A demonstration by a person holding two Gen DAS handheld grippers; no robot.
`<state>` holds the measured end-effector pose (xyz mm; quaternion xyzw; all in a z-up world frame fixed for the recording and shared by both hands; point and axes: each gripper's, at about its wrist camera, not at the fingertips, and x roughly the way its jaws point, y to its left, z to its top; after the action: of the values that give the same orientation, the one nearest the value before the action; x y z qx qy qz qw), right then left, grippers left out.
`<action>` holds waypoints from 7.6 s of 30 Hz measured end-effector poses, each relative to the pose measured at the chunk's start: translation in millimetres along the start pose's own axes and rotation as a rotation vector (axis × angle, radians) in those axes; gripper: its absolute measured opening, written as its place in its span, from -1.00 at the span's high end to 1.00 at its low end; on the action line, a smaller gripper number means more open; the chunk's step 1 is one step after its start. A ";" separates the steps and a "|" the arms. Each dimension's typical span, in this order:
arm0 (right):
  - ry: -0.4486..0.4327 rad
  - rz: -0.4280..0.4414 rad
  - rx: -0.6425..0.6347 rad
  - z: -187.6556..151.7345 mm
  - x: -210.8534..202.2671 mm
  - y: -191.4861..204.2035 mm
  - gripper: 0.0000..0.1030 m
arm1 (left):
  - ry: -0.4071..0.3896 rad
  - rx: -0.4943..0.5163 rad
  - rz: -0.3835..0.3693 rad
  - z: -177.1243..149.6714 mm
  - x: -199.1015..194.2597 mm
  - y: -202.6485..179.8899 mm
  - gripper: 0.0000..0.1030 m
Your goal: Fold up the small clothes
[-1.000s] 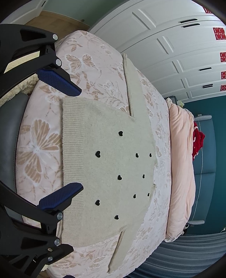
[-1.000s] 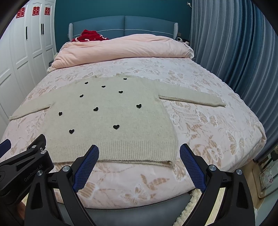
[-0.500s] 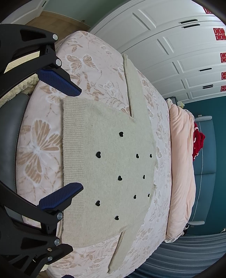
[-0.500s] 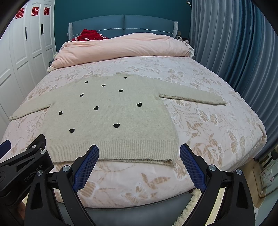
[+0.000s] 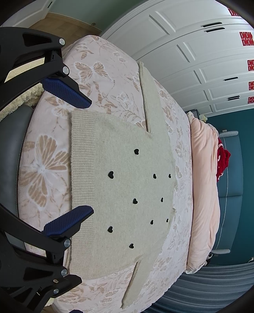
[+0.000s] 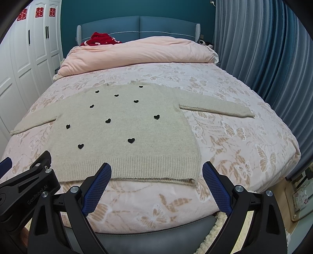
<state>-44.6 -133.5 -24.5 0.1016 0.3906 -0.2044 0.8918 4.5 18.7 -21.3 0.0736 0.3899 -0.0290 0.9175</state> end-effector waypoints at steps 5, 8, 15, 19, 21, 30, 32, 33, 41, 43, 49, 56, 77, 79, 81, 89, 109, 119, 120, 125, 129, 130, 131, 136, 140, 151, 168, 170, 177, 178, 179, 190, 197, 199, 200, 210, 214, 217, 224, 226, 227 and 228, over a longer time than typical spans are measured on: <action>0.005 0.000 0.003 -2.4 0.8 1.3 -0.80 | 0.000 -0.002 0.001 -0.1 -0.5 0.6 -0.89; 0.005 0.000 0.003 -2.3 1.0 1.0 -0.80 | 0.001 -0.001 0.002 0.0 -0.4 0.9 -0.89; 0.014 0.000 0.005 -4.5 3.1 2.6 -0.80 | 0.005 -0.003 0.006 -1.8 1.2 4.9 -0.89; 0.019 -0.001 0.005 -5.0 4.1 2.8 -0.80 | 0.003 0.005 0.015 -2.3 2.3 3.2 -0.89; 0.024 -0.003 0.004 -5.5 6.4 2.9 -0.80 | 0.011 0.002 0.016 -2.4 3.6 2.6 -0.89; 0.075 0.006 -0.005 -7.2 28.8 4.9 -0.80 | 0.054 0.020 0.016 -4.8 24.4 -7.3 -0.90; 0.103 0.029 -0.024 -7.8 42.0 4.7 -0.80 | 0.079 0.022 0.006 -5.0 35.3 -9.5 -0.91; 0.119 0.044 -0.033 -7.5 50.0 3.4 -0.80 | 0.093 0.021 0.001 -4.5 40.9 -9.9 -0.91; 0.192 0.056 0.176 39.8 154.5 -110.5 -0.79 | 0.169 -0.085 -0.086 12.1 94.1 6.0 -0.91; 0.204 0.041 0.286 60.6 193.1 -163.6 -0.79 | 0.170 -0.113 -0.115 17.3 107.0 7.3 -0.91; 0.192 -0.036 0.634 103.2 290.5 -315.3 -0.79 | 0.180 -0.153 -0.128 31.8 143.8 3.6 -0.91; 0.125 -0.123 0.923 117.8 354.1 -421.9 -0.79 | 0.194 -0.152 -0.152 43.3 176.6 -11.1 -0.91; 0.014 0.934 0.119 268.7 298.7 23.6 0.29 | 0.083 -0.304 -0.255 89.2 183.6 20.9 -0.91; 0.097 0.896 0.090 245.9 314.9 55.9 0.29 | 0.110 -0.329 -0.288 97.5 193.2 26.3 -0.91; 0.143 0.869 0.129 223.3 323.5 52.9 0.29 | 0.136 -0.349 -0.322 107.2 207.2 32.0 -0.91; 0.176 0.608 0.347 165.1 333.0 -70.4 -0.10 | 0.297 -0.527 -0.453 154.8 315.0 33.7 -0.91; 0.038 0.593 0.453 200.4 363.7 -105.5 0.87 | 0.058 -0.441 -0.490 224.8 314.8 17.6 0.82; 0.215 0.470 0.433 161.8 370.9 -122.1 0.72 | 0.141 -0.418 -0.412 153.3 365.3 9.7 0.75; 0.181 0.422 0.413 162.8 356.6 -123.4 0.68 | 0.131 -0.425 -0.422 151.3 367.0 11.3 0.74; 0.087 0.421 0.182 209.9 331.3 -67.5 0.66 | 0.065 -0.446 -0.442 140.1 366.2 11.8 0.73; 0.165 0.478 -0.021 242.6 381.8 21.9 0.66 | 0.054 -0.455 -0.457 137.4 366.4 13.3 0.73; 0.218 0.492 -0.042 248.0 402.5 36.9 0.66 | 0.051 -0.463 -0.466 135.6 367.3 14.9 0.73; 0.257 0.483 -0.047 251.9 419.4 45.7 0.68 | 0.049 -0.470 -0.474 134.5 368.2 16.1 0.73; 0.273 0.389 0.194 271.9 480.4 -26.8 1.00 | 0.028 -0.485 -0.504 130.2 370.6 18.4 0.72; 0.248 0.382 0.350 273.4 462.1 -80.8 0.78 | 0.019 -0.475 -0.496 129.8 371.5 16.2 0.72; 0.221 0.396 0.290 193.4 377.7 -100.3 0.78 | 0.039 -0.488 -0.502 132.4 371.1 19.1 0.70; 0.324 0.366 0.042 62.4 223.8 1.0 0.00 | 0.009 -1.063 0.060 104.3 335.0 402.8 -0.77; 0.364 0.384 0.077 60.0 224.5 6.9 0.00 | 0.034 -1.123 0.054 101.6 347.9 424.1 -0.72; 0.335 0.355 0.057 70.9 208.4 23.6 -0.02 | 0.060 -1.089 -0.040 124.9 362.9 426.5 0.81; 0.327 0.356 0.053 72.6 206.0 23.8 -0.03 | 0.010 -1.059 -0.055 138.1 353.0 416.1 0.81; 0.318 0.358 0.054 73.8 204.1 22.8 -0.04 | -0.033 -1.005 -0.080 155.3 340.6 402.9 0.82; 0.268 0.385 0.168 82.5 200.1 -13.5 -0.09 | -0.004 -0.369 -0.702 253.6 251.0 53.2 0.63; 0.257 0.377 0.191 97.1 217.7 -52.4 -0.11 | 0.272 -0.546 -0.663 137.2 309.8 -4.8 -0.23; 0.259 0.394 0.187 112.1 230.0 -55.1 -0.12 | 0.271 -0.653 -0.620 121.3 316.1 18.7 -0.23; 0.257 0.410 0.184 122.6 238.4 -53.7 -0.14 | 0.266 -0.696 -0.599 119.9 320.5 33.0 -0.23; 0.307 0.454 0.235 227.2 374.0 22.7 -0.22 | 0.163 -1.024 -0.476 143.6 361.1 136.1 -0.25; 0.372 0.471 0.244 239.9 409.6 61.2 0.28 | 0.125 -1.032 -0.461 141.7 363.3 144.0 0.02; 0.249 0.559 0.209 265.2 377.6 75.4 0.87 | 0.118 -0.983 -0.454 141.3 364.4 145.8 0.65; -0.046 0.440 0.156 266.2 298.7 9.2 0.88 | 0.116 -0.896 -0.372 132.2 367.0 136.2 0.74; 0.122 0.311 0.140 233.9 353.1 -2.3 0.88 | 0.123 -0.841 -0.343 127.9 369.7 122.3 0.75; 0.235 0.261 0.126 214.8 382.8 -6.2 0.88 | 0.101 -0.795 -0.312 128.1 367.1 114.5 0.75; 0.273 0.277 0.151 203.9 395.0 -11.9 0.89 | 0.083 -0.751 -0.281 129.2 363.8 107.4 0.74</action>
<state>325.2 -326.4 -178.8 0.2478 0.4737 -0.0927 0.8400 360.9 106.0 -182.6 -0.3197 0.4164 -0.0069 0.8511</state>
